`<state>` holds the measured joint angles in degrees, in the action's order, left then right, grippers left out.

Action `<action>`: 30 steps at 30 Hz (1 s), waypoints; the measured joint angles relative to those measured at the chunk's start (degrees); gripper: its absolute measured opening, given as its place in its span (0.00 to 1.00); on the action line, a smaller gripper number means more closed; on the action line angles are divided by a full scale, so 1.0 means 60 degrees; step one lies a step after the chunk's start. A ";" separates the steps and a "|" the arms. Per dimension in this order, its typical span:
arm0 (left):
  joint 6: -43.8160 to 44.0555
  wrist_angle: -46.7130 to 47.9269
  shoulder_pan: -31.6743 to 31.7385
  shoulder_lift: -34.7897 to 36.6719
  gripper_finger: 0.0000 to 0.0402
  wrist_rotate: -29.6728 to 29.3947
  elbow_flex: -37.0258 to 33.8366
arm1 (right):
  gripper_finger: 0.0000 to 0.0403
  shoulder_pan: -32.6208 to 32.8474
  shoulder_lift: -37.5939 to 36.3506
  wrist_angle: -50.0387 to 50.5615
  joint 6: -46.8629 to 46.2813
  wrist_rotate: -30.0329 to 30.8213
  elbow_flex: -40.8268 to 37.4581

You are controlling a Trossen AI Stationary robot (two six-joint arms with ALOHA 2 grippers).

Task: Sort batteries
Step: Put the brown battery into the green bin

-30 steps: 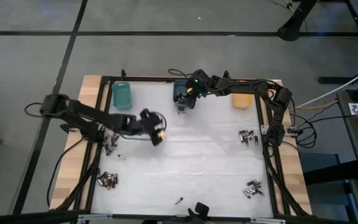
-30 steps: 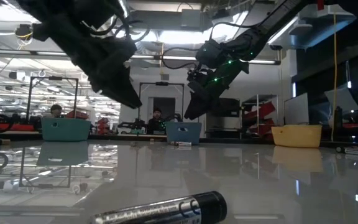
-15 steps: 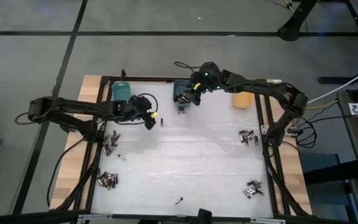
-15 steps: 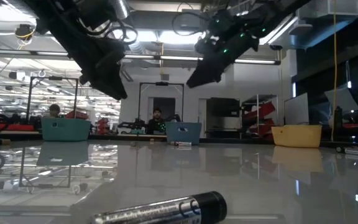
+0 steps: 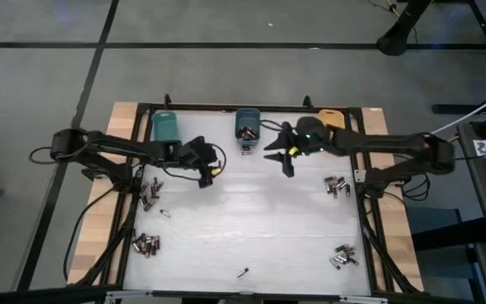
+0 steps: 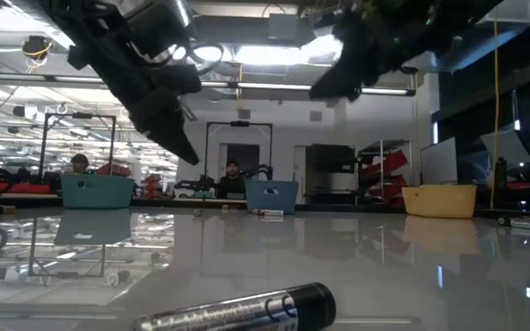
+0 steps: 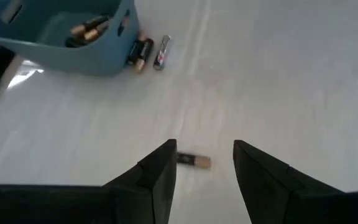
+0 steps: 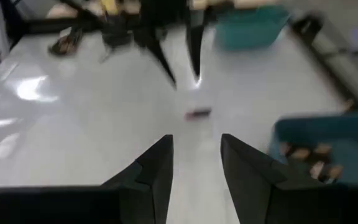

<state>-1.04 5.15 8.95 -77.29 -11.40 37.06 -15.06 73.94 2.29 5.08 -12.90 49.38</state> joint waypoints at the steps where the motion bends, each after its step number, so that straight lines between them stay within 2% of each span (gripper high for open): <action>1: 0.0144 -0.0371 0.0037 -0.0193 0.37 -0.0085 0.0000 | 0.34 0.0124 -0.0218 -0.0023 -0.0009 0.0282 0.0032; 3: 0.0823 -0.1046 0.0136 -0.0548 0.38 -0.0121 0.0000 | 0.34 0.0348 -0.0569 -0.0073 -0.0032 0.0696 0.0128; 7: 0.2813 -0.1787 0.0320 -0.1198 0.41 -0.0362 0.0000 | 0.34 0.0823 -0.1092 0.0276 -0.0047 0.0806 0.0131; 10: 0.4348 -0.1630 0.0336 -0.1351 0.41 -0.0642 0.0015 | 0.34 0.1201 -0.1318 0.1050 -0.0047 0.1035 0.0128; 15: 0.6163 -0.1261 0.0174 -0.1407 0.37 -0.1202 0.0018 | 0.34 0.1801 -0.1515 0.1732 -0.0047 0.2338 0.0124; 18: 0.6402 -0.1067 0.0009 -0.1480 0.35 -0.1791 0.0015 | 0.34 0.1985 -0.1590 0.1720 -0.0046 0.2996 0.0124; 21: 0.6425 -0.0968 -0.0084 -0.1503 0.33 -0.2180 0.0022 | 0.34 0.2017 -0.1680 0.1606 -0.0047 0.3169 0.0124; 30: 0.6878 -0.0930 -0.0253 -0.2055 0.34 -0.2259 0.0000 | 0.34 0.2017 -0.1691 0.1377 -0.0106 0.3198 0.0128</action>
<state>40.22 -0.43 7.43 -89.62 -24.96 37.06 -2.96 63.79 10.55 4.45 6.28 50.15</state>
